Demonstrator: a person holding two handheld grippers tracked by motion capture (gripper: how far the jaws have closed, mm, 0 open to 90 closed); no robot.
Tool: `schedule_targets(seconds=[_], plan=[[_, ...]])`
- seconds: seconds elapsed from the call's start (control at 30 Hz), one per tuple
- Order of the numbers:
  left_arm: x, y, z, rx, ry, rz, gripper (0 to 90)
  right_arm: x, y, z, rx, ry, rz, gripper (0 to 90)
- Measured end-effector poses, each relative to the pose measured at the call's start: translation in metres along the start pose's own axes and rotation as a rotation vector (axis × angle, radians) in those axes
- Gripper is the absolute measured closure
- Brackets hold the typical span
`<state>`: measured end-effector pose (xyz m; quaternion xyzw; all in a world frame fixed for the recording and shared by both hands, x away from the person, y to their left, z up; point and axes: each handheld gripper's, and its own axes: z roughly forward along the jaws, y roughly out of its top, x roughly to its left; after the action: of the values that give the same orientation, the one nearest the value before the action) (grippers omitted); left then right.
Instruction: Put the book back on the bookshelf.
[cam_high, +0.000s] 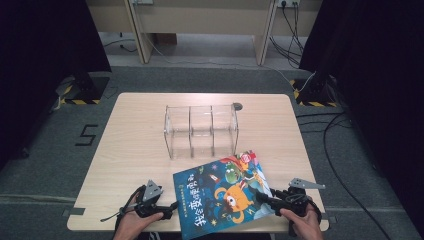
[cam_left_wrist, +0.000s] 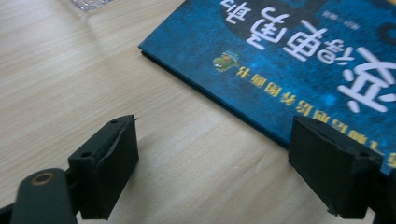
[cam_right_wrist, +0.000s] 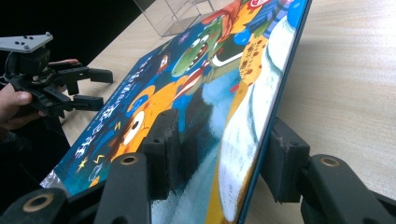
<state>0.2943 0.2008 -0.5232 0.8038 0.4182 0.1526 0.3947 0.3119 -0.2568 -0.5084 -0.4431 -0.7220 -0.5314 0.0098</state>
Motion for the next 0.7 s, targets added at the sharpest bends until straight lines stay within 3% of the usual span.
schedule_targets(seconds=[0.03,0.07,0.1,0.13,0.17,0.27,0.7], plan=[[0.000,0.000,0.000,0.000,0.000,0.000,15.5,0.000,0.000,0.000,0.000,0.000,0.000,52.3],[0.000,0.000,-0.001,-0.006,-0.045,-0.028,15.5,0.000,-0.001,0.000,-0.001,-0.001,0.005,52.3],[0.000,0.001,-0.002,-0.009,-0.098,-0.048,15.5,0.000,-0.002,0.000,-0.003,-0.003,0.013,52.2],[0.000,0.001,-0.002,-0.013,-0.187,-0.085,15.9,-0.001,-0.005,0.000,-0.008,-0.010,0.019,52.0],[0.000,0.001,-0.002,-0.013,-0.187,-0.085,16.3,-0.001,-0.005,0.000,-0.008,-0.010,0.019,52.0],[0.000,0.001,-0.002,-0.015,-0.284,-0.148,18.6,-0.002,-0.009,0.002,-0.026,-0.025,0.010,51.4],[-0.007,0.003,0.000,-0.007,-0.260,-0.125,18.9,0.010,-0.007,-0.002,-0.065,-0.026,-0.100,51.1]])
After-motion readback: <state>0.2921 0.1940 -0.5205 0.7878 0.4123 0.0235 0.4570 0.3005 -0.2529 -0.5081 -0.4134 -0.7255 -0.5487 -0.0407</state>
